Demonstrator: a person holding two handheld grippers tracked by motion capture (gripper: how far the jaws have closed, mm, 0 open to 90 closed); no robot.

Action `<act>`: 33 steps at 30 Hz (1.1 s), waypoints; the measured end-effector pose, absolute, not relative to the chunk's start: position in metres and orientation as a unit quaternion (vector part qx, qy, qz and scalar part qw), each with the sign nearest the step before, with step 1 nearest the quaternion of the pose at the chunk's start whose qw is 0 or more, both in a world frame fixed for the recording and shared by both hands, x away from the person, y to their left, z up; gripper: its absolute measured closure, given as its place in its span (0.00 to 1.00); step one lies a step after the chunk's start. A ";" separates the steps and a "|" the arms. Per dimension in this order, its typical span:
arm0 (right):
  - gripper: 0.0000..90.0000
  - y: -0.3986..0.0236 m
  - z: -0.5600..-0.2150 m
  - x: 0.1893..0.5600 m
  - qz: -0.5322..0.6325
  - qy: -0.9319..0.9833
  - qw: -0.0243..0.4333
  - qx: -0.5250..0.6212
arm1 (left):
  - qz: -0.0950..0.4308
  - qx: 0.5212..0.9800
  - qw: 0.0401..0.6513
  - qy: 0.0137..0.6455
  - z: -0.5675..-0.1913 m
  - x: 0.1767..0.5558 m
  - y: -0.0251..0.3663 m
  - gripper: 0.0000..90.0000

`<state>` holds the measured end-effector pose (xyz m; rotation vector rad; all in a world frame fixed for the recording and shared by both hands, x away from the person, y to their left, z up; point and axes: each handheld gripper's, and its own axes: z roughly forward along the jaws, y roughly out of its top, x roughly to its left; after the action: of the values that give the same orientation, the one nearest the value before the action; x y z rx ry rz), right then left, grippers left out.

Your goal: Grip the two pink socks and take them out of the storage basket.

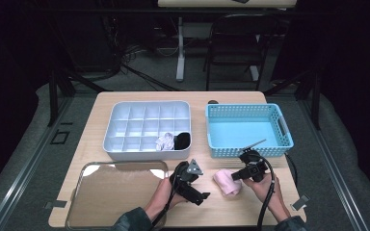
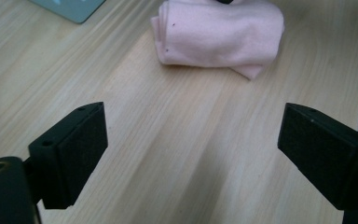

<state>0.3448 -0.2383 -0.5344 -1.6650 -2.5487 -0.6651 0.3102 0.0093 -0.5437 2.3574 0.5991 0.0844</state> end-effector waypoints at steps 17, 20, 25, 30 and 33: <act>0.94 -0.241 -0.529 0.342 -0.228 -0.813 0.013 -0.536 | 0.027 0.925 0.285 0.251 -0.544 0.342 -0.044 0.51; 0.95 -0.241 -0.528 0.342 -0.235 -0.809 0.012 -0.538 | 0.029 0.928 0.274 0.249 -0.547 0.344 -0.049 0.65; 0.95 -0.242 -0.526 0.340 -0.256 -0.797 0.007 -0.547 | 0.030 0.930 0.271 0.247 -0.554 0.346 -0.055 0.86; 0.95 -0.247 -0.521 0.340 -0.267 -0.796 0.018 -0.543 | 0.029 0.927 0.285 0.242 -0.556 0.348 -0.057 0.97; 0.95 -0.249 -0.517 0.339 -0.277 -0.791 0.015 -0.545 | 0.026 0.922 0.295 0.249 -0.555 0.351 -0.054 0.98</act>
<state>0.3390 -0.2490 -0.5166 -1.6968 -2.4617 -0.8604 0.3505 -0.0539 -0.5553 2.4531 0.6615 0.0694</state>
